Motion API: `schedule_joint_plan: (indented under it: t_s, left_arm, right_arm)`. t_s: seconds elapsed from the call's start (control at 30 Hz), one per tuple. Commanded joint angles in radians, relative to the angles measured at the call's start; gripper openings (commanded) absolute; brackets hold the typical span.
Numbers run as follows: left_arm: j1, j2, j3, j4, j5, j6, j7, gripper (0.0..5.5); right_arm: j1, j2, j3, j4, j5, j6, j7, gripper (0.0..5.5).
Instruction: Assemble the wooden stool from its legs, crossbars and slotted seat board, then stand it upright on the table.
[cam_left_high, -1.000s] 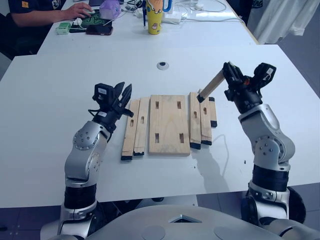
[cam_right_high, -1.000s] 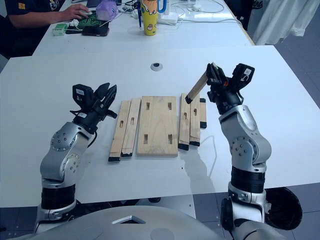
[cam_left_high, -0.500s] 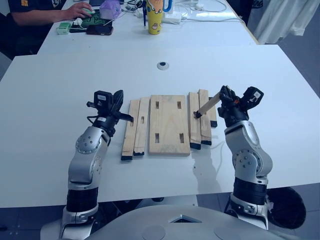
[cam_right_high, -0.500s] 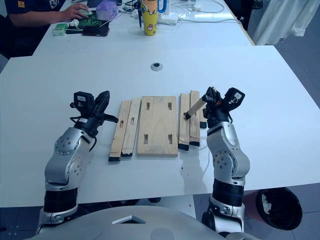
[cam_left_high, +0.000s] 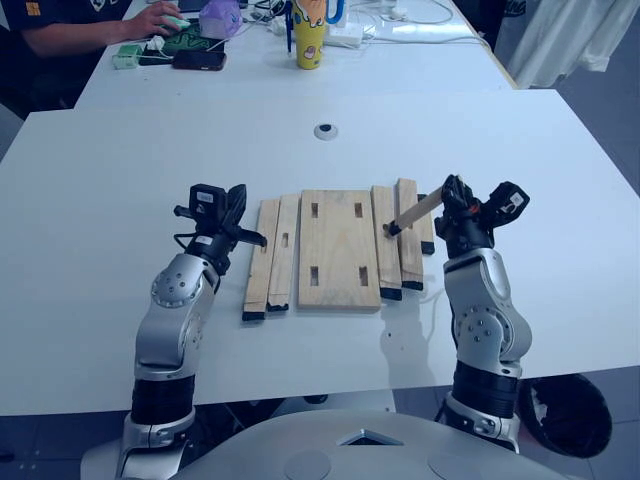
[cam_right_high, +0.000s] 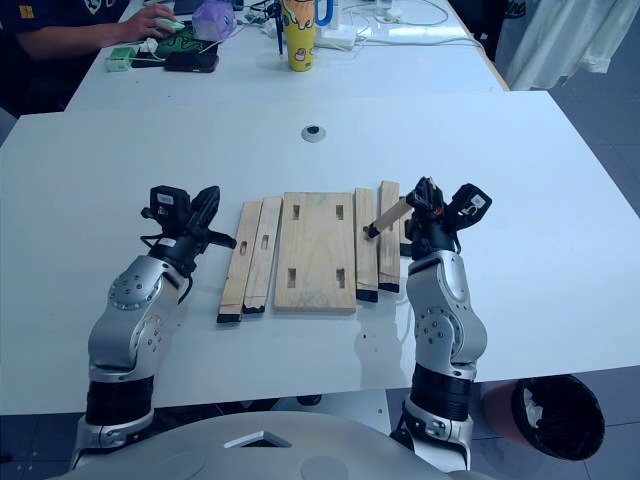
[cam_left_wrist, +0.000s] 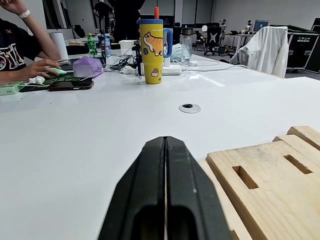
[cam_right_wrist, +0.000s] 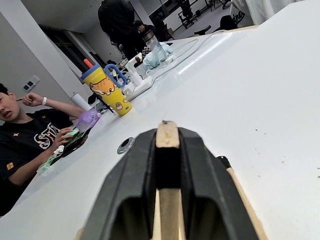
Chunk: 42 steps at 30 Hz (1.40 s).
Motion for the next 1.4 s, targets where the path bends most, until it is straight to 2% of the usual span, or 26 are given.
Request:
schedule_joint_plan:
  t_s: [0.03, 0.53, 0.73, 1.17, 1.4]
  left_arm:
    - [-0.012, -0.001, -0.003, 0.004, 0.005, 0.001, 0.002, 0.00]
    - [-0.006, -0.009, -0.001, -0.004, 0.004, 0.002, 0.005, 0.00]
    - [-0.006, -0.012, -0.002, -0.004, 0.004, 0.001, 0.005, 0.00]
    - [-0.009, -0.016, -0.003, 0.000, 0.008, -0.008, 0.009, 0.00]
    - [-0.007, -0.019, -0.007, 0.005, 0.011, -0.016, 0.012, 0.00]
  right_arm:
    - [-0.025, 0.001, -0.003, 0.024, -0.005, -0.006, 0.019, 0.43]
    - [-0.028, -0.016, 0.007, 0.121, -0.085, -0.014, 0.048, 0.43]
    - [-0.026, -0.076, 0.109, 0.185, -0.211, -0.101, 0.161, 0.43]
    - [0.053, -0.209, 0.170, 0.358, -0.389, -0.286, 0.324, 0.43]
    - [0.097, -0.238, 0.209, 0.382, -0.389, -0.352, 0.436, 0.43]
